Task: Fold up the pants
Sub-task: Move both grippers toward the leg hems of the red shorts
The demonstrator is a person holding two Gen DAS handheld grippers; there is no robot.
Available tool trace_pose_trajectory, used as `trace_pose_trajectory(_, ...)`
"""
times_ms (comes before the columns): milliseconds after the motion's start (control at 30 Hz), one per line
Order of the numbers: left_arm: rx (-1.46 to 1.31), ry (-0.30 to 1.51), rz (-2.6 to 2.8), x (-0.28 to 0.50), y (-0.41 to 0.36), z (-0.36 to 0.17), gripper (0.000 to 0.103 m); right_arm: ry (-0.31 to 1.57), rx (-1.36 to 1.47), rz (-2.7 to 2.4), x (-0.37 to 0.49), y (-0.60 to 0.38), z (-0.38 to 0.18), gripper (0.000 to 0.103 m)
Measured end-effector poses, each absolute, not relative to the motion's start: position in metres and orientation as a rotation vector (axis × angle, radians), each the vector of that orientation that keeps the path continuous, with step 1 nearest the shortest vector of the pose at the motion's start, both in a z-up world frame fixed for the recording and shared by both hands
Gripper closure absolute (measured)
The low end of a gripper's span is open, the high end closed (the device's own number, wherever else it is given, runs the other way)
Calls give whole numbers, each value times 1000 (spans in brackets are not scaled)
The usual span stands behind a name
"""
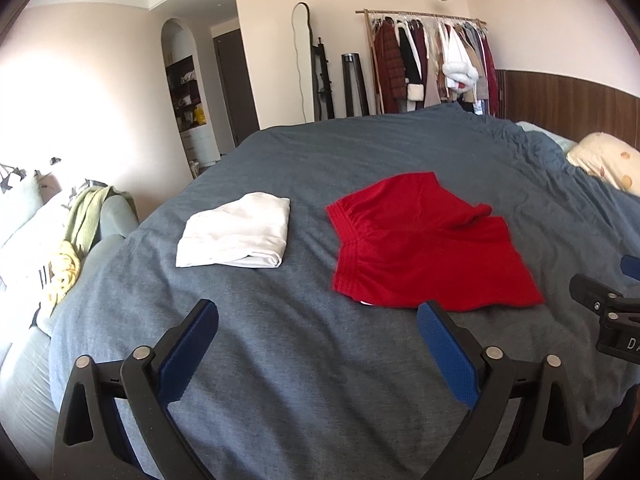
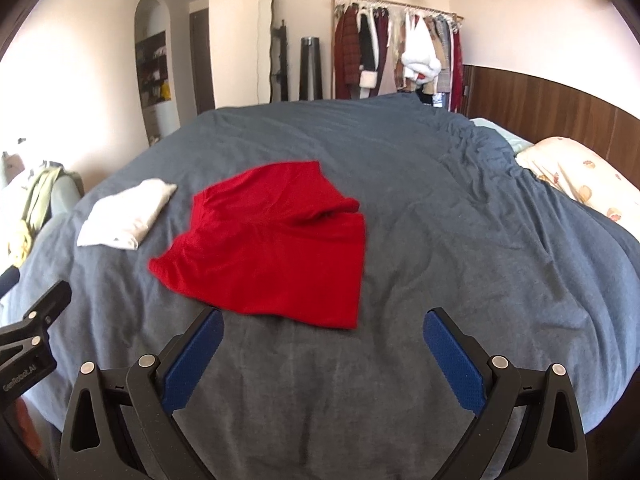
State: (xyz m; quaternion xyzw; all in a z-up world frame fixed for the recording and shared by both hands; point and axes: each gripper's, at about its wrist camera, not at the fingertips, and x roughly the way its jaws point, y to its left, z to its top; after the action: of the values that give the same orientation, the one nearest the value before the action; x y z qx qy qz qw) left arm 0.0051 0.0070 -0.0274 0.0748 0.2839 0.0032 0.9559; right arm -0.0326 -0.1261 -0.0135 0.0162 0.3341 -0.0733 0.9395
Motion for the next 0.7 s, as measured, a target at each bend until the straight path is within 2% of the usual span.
trace_pose_trajectory(700, 59, 687, -6, 71, 8, -62, 19, 820, 146, -151, 21, -146, -59, 18)
